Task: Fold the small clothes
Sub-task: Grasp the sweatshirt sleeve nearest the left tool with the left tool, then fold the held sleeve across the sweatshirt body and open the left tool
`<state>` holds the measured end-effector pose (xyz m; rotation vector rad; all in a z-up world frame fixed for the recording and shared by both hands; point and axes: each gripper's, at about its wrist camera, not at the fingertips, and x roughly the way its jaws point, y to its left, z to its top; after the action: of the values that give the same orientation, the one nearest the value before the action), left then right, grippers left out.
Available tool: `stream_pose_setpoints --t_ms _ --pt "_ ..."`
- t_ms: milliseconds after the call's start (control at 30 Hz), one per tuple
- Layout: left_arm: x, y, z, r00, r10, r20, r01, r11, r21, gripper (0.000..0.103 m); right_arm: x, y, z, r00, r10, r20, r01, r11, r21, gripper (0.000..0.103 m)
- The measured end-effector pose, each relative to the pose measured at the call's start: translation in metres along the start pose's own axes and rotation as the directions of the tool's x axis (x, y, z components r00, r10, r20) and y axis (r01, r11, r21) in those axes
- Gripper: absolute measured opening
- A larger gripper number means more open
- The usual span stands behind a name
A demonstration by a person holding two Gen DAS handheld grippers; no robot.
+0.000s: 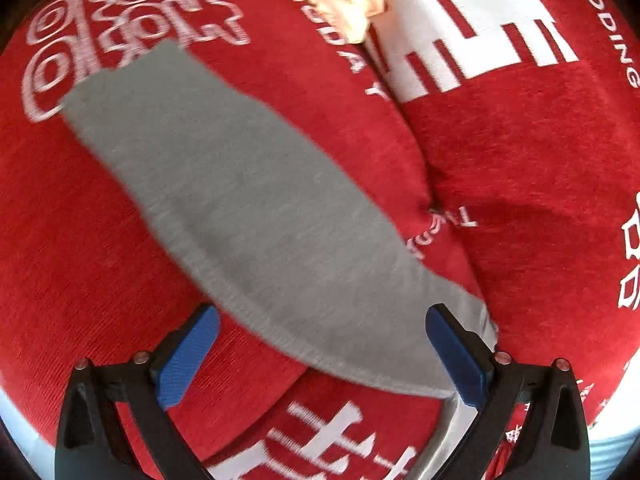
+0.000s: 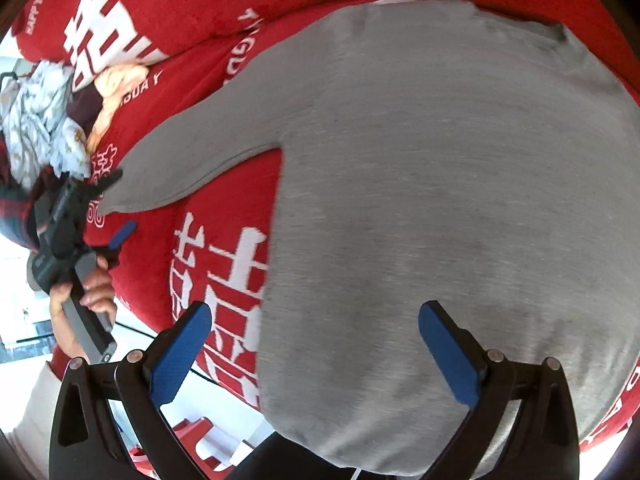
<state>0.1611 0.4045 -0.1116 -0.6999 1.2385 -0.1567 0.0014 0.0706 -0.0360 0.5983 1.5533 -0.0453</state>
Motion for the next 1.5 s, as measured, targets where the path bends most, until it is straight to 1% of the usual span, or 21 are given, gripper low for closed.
stream_pose_setpoints --t_ms 167,200,233,267,300,333,400,467,500,600,733,867,1000,1133,1200,1267,1300,1367,1433,1467,1500 --pt "0.014 -0.010 0.011 0.997 -0.062 0.050 0.063 0.998 -0.030 0.102 0.012 0.015 0.005 1.000 -0.005 -0.019 0.005 1.000 -0.010 0.103" --pt "0.012 -0.008 0.015 0.996 -0.061 0.062 0.064 0.997 -0.038 0.089 0.012 0.018 0.005 1.000 -0.004 -0.020 0.004 1.000 -0.015 0.103" --pt "0.014 -0.010 0.018 0.997 -0.037 0.074 0.040 0.998 -0.046 0.075 0.012 0.021 0.006 1.000 -0.004 -0.020 0.003 1.000 -0.023 0.103" --pt "0.017 -0.009 0.020 0.998 -0.014 0.067 0.017 0.999 -0.046 0.039 0.012 0.024 0.006 1.000 -0.006 -0.021 0.005 0.999 -0.032 0.103" --pt "0.020 -0.007 0.023 0.999 -0.009 0.049 0.011 0.999 -0.047 0.009 0.012 0.025 0.006 1.000 -0.009 -0.024 0.008 0.999 -0.038 0.103" --pt "0.025 -0.002 0.025 0.999 -0.018 0.027 0.020 0.998 -0.059 0.009 0.012 0.027 0.006 1.000 -0.014 -0.026 0.012 0.999 -0.044 0.103" --pt "0.022 0.000 0.024 0.998 -0.033 0.048 0.035 0.998 -0.043 0.009 0.013 0.029 0.006 0.999 -0.015 -0.029 0.014 0.999 -0.049 0.103" --pt "0.013 -0.012 0.021 0.997 -0.020 0.074 0.016 0.999 0.044 0.009 0.013 0.027 0.005 0.999 -0.013 -0.032 0.012 0.999 -0.046 0.103" --pt "0.006 -0.022 0.020 0.995 -0.031 0.091 0.022 0.996 0.092 0.009 0.012 0.025 0.005 0.999 -0.011 -0.031 0.010 0.999 -0.042 0.103" --pt "-0.012 -0.049 0.017 0.988 -0.106 0.113 0.083 0.977 0.194 0.009 0.008 0.017 0.004 1.000 0.000 -0.021 0.000 1.000 -0.018 0.103" --pt "-0.029 -0.108 0.011 0.966 -0.241 0.091 0.196 0.917 0.349 0.009 -0.003 0.000 0.002 1.000 0.006 0.003 -0.006 1.000 0.019 0.103" --pt "-0.035 -0.182 -0.016 0.934 -0.355 0.021 0.302 0.822 0.483 0.009 -0.021 -0.023 -0.001 0.999 0.010 0.036 -0.012 0.998 0.055 0.103" --pt "-0.012 -0.255 -0.065 0.908 -0.405 -0.105 0.391 0.729 0.563 0.009 -0.041 -0.056 -0.005 0.996 0.011 0.084 -0.020 0.994 0.111 0.103" --pt "0.032 -0.304 -0.125 0.905 -0.358 -0.230 0.422 0.684 0.596 0.009 -0.061 -0.100 -0.014 0.992 0.007 0.128 -0.033 0.979 0.200 0.103" --pt "0.058 -0.321 -0.164 0.922 -0.278 -0.271 0.388 0.658 0.645 0.009 -0.066 -0.121 -0.021 0.990 -0.001 0.141 -0.033 0.970 0.241 0.103" --pt "0.079 -0.322 -0.194 0.935 -0.195 -0.296 0.350 0.641 0.683 0.009 -0.070 -0.143 -0.027 0.989 -0.017 0.144 -0.025 0.959 0.282 0.103" --pt "0.089 -0.323 -0.208 0.943 -0.145 -0.299 0.320 0.633 0.704 0.009 -0.070 -0.152 -0.031 0.989 -0.022 0.144 -0.022 0.954 0.299 0.103" --pt "0.103 -0.321 -0.232 0.963 -0.030 -0.266 0.228 0.615 0.755 0.010 -0.072 -0.171 -0.036 0.989 -0.034 0.142 -0.015 0.943 0.334 0.103" --pt "0.103 -0.316 -0.244 0.970 0.051 -0.237 0.160 0.597 0.786 0.031 -0.074 -0.185 -0.038 0.989 -0.044 0.139 -0.009 0.934 0.356 0.103" --pt "0.100 -0.312 -0.244 0.974 0.079 -0.214 0.127 0.590 0.797 0.050 -0.074 -0.188 -0.038 0.989 -0.049 0.138 -0.005 0.932 0.362 0.103" --pt "0.093 -0.311 -0.245 0.979 0.098 -0.179 0.089 0.580 0.810 0.055 -0.075 -0.191 -0.037 0.989 -0.054 0.136 0.000 0.931 0.365 0.103"
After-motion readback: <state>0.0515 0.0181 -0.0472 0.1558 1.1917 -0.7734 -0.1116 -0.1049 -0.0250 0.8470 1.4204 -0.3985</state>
